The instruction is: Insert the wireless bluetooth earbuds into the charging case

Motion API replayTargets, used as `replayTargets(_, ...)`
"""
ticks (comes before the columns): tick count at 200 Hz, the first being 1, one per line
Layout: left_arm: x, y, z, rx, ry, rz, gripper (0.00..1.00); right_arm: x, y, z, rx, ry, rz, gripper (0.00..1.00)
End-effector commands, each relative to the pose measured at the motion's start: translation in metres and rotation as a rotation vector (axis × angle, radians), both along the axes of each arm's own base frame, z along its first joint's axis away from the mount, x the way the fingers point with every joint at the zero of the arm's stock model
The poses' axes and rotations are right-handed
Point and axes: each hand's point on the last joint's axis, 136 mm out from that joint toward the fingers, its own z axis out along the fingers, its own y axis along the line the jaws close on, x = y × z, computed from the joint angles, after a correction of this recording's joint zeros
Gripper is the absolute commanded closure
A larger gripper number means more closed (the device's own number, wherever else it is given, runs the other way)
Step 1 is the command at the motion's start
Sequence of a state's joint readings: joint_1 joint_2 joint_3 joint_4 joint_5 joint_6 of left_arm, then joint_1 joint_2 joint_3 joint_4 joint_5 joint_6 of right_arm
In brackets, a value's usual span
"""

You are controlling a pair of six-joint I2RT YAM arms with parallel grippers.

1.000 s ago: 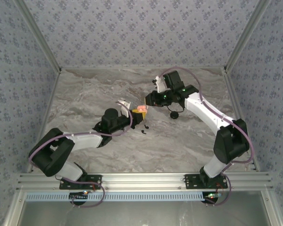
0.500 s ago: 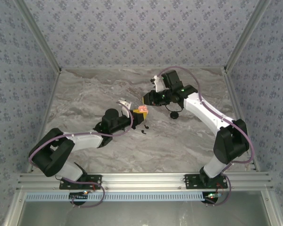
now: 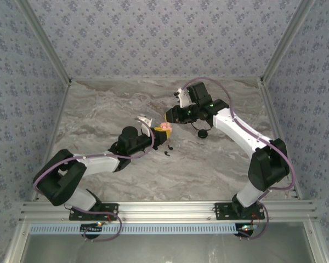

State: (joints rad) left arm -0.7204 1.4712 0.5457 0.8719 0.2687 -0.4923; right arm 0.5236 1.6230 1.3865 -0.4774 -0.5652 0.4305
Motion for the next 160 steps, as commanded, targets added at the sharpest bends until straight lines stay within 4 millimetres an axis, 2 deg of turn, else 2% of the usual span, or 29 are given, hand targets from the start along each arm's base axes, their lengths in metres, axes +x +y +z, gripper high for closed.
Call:
replayTargets(1, 0.0018, -0.0030, 0.0413, -0.084, -0.080, 0.002, 0.95, -0.0018, 0.0030, 0.0182, 0.029, -0.031, 0.001, 0.79)
replayTargets(160, 0.0075, 0.0011, 0.0480, -0.103, -0.079, 0.044, 0.95, -0.0077, 0.0054, 0.0116, 0.017, -0.014, 0.004, 0.79)
